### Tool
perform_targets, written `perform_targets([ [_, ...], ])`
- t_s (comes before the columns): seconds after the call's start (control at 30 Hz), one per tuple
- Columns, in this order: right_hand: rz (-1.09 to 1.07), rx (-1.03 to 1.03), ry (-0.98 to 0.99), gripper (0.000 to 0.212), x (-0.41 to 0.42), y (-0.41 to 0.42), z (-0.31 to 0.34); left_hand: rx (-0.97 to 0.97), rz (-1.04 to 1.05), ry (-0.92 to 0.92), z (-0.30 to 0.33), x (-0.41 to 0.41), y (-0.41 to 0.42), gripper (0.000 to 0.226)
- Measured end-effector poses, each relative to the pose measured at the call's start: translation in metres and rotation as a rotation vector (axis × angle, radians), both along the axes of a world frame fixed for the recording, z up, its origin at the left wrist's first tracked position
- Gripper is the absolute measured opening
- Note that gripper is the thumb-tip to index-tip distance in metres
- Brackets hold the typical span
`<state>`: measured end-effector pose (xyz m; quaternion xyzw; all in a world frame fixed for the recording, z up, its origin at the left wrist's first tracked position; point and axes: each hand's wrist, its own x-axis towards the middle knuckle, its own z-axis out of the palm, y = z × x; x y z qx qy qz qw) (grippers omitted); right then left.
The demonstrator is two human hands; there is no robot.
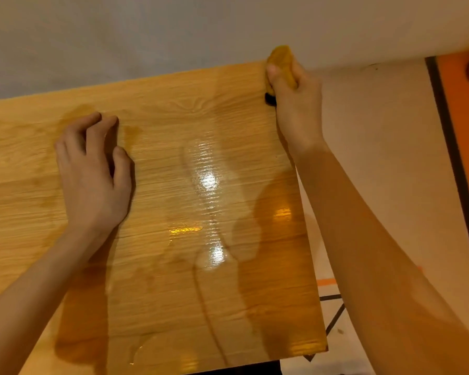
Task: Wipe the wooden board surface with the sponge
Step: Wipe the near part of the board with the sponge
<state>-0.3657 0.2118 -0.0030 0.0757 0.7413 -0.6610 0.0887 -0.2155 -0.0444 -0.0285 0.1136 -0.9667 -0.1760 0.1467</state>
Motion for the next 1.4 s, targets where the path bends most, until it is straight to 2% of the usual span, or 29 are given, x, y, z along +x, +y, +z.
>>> perform_targets([
  [0.2, 0.009, 0.003, -0.015, 0.017, 0.094, 0.032, 0.002, -0.007, -0.02, 0.017, -0.006, -0.003, -0.007, 0.039],
  [0.33, 0.037, 0.077, -0.108, 0.016, 0.147, 0.054, 0.013, 0.194, -0.065, 0.032, -0.001, 0.001, -0.014, 0.039],
  [0.5, 0.062, 0.063, -0.101, 0.02, 0.102, 0.042, 0.017, 0.173, -0.213, -0.052, 0.026, 0.091, -0.014, 0.042],
  [0.6, 0.058, 0.009, -0.119, 0.024, 0.057, 0.025, 0.014, 0.192, -0.215, -0.172, 0.026, 0.159, -0.004, 0.047],
  [0.7, 0.04, 0.003, -0.099, 0.022, 0.06, 0.025, 0.008, 0.172, -0.193, -0.21, 0.021, 0.185, 0.006, 0.048],
  [0.87, -0.009, 0.026, -0.061, 0.017, 0.131, 0.045, 0.006, 0.136, -0.234, -0.158, 0.015, 0.184, 0.004, 0.046],
  [0.97, -0.061, 0.003, -0.059, 0.017, 0.184, 0.058, 0.009, 0.128, -0.245, -0.138, 0.012, 0.183, 0.004, 0.045],
  [1.27, -0.135, 0.111, -0.12, 0.024, 0.32, 0.094, 0.008, 0.112, -0.261, -0.065, 0.008, 0.182, 0.003, 0.042],
  [1.4, -0.27, 0.066, -0.064, 0.027, 0.352, 0.09, 0.002, 0.133, -0.268, -0.057, 0.006, 0.183, 0.0, 0.042],
])
